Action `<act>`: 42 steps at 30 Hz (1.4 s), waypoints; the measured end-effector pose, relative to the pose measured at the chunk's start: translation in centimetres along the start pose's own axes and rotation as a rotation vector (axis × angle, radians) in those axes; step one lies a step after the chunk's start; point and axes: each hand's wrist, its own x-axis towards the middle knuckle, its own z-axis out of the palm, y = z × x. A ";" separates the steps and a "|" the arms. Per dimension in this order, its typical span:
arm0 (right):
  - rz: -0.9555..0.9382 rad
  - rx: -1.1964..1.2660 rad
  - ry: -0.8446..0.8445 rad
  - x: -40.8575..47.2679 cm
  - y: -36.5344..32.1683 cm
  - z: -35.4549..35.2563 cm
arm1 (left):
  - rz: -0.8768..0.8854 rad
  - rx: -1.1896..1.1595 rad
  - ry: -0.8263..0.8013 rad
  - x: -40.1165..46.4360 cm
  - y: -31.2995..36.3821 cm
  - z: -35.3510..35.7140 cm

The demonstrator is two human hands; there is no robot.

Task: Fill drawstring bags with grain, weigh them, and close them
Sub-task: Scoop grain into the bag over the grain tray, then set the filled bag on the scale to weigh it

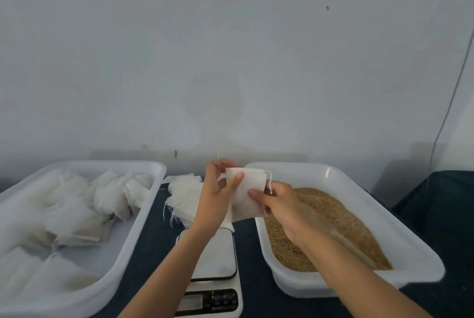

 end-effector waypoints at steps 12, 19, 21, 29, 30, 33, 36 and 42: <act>-0.057 -0.504 0.088 0.0 6.2 8.9 | -0.207 0.614 0.061 -3.9 -5.7 -8.5; -0.102 -0.474 0.107 -0.2 8.6 9.1 | -0.167 0.724 0.022 -4.1 -7.7 -8.5; -0.132 -0.487 0.103 -0.3 9.0 9.1 | -0.145 0.767 0.006 -4.0 -8.1 -8.5; -0.190 -0.413 0.155 0.6 9.8 7.8 | -0.042 0.721 0.126 -3.5 -8.5 -10.3; -0.181 -0.364 0.165 0.8 9.9 7.5 | -0.058 0.692 0.157 -3.3 -8.5 -10.7; -0.133 -0.255 0.183 1.3 10.0 6.8 | -0.110 0.564 0.216 -3.2 -8.6 -11.9; -0.107 -0.210 0.192 1.4 10.3 6.8 | -0.126 0.537 0.209 -3.4 -8.9 -12.7; -0.100 -0.166 0.207 1.5 10.8 6.8 | -0.095 0.632 0.182 -3.7 -9.1 -12.9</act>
